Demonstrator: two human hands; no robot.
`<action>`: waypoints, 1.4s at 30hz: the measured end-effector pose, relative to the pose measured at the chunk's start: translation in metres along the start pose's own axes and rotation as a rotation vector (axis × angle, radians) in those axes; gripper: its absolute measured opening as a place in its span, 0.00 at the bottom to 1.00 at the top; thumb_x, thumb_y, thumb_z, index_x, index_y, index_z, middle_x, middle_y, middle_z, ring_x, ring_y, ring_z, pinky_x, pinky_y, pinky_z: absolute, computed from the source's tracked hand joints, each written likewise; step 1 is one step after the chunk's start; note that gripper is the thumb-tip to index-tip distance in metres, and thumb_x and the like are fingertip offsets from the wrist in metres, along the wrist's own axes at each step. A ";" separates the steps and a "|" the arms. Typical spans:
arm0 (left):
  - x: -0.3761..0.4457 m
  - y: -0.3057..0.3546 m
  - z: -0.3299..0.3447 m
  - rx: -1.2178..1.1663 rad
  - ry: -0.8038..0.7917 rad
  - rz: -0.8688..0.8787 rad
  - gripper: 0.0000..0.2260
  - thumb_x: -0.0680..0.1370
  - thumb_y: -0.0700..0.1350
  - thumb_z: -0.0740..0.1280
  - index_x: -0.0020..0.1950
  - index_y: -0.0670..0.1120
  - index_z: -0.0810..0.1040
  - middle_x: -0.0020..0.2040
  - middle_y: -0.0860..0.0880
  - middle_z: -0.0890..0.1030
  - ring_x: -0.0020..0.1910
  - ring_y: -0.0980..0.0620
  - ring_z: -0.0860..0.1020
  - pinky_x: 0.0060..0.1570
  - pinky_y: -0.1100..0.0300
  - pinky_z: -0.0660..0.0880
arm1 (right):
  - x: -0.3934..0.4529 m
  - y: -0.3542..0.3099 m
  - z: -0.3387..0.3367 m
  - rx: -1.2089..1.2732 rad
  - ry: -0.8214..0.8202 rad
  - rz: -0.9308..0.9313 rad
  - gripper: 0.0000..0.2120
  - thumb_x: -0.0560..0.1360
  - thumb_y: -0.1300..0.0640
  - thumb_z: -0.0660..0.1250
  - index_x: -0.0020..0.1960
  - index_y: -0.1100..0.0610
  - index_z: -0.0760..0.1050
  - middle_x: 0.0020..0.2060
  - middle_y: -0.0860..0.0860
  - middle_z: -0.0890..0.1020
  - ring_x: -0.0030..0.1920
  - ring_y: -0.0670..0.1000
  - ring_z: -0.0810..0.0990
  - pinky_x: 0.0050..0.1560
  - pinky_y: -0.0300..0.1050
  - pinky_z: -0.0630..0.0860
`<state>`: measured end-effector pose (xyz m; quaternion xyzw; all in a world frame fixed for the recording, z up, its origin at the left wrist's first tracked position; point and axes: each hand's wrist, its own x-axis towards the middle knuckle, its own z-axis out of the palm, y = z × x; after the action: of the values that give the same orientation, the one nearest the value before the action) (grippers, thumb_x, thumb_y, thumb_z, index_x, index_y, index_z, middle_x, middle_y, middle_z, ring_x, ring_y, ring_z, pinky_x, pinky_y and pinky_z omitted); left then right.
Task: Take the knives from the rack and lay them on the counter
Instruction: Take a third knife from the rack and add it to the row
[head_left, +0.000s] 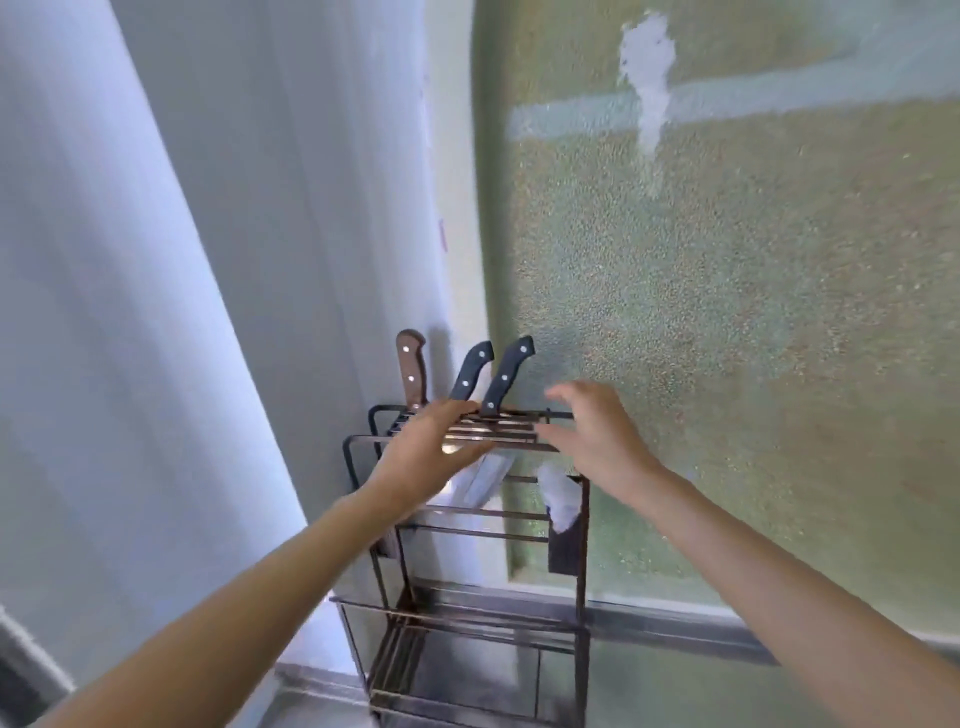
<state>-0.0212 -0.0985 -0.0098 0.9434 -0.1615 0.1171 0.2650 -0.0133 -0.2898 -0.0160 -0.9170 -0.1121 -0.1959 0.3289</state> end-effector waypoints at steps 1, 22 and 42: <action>0.000 -0.012 -0.008 0.019 0.009 -0.029 0.21 0.74 0.49 0.67 0.66 0.49 0.70 0.65 0.48 0.75 0.63 0.49 0.73 0.60 0.60 0.68 | 0.005 -0.009 0.007 -0.003 -0.015 -0.011 0.18 0.72 0.57 0.69 0.60 0.60 0.73 0.56 0.59 0.77 0.60 0.58 0.71 0.62 0.49 0.67; 0.016 -0.104 -0.021 0.200 -0.197 -0.023 0.27 0.74 0.55 0.66 0.71 0.51 0.64 0.74 0.49 0.65 0.71 0.48 0.67 0.69 0.52 0.65 | 0.070 -0.066 0.082 0.494 0.143 0.373 0.11 0.75 0.56 0.65 0.38 0.61 0.69 0.33 0.57 0.78 0.17 0.40 0.75 0.18 0.32 0.72; 0.055 0.045 -0.041 -0.956 -0.281 -0.460 0.24 0.77 0.61 0.52 0.39 0.43 0.75 0.21 0.52 0.82 0.20 0.58 0.79 0.28 0.64 0.71 | 0.019 -0.072 -0.075 0.801 0.557 0.209 0.07 0.73 0.58 0.65 0.37 0.55 0.72 0.30 0.54 0.80 0.28 0.49 0.81 0.35 0.39 0.81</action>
<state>0.0074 -0.1256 0.0621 0.7354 -0.0200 -0.1576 0.6588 -0.0418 -0.2819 0.0851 -0.6380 0.0062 -0.3407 0.6905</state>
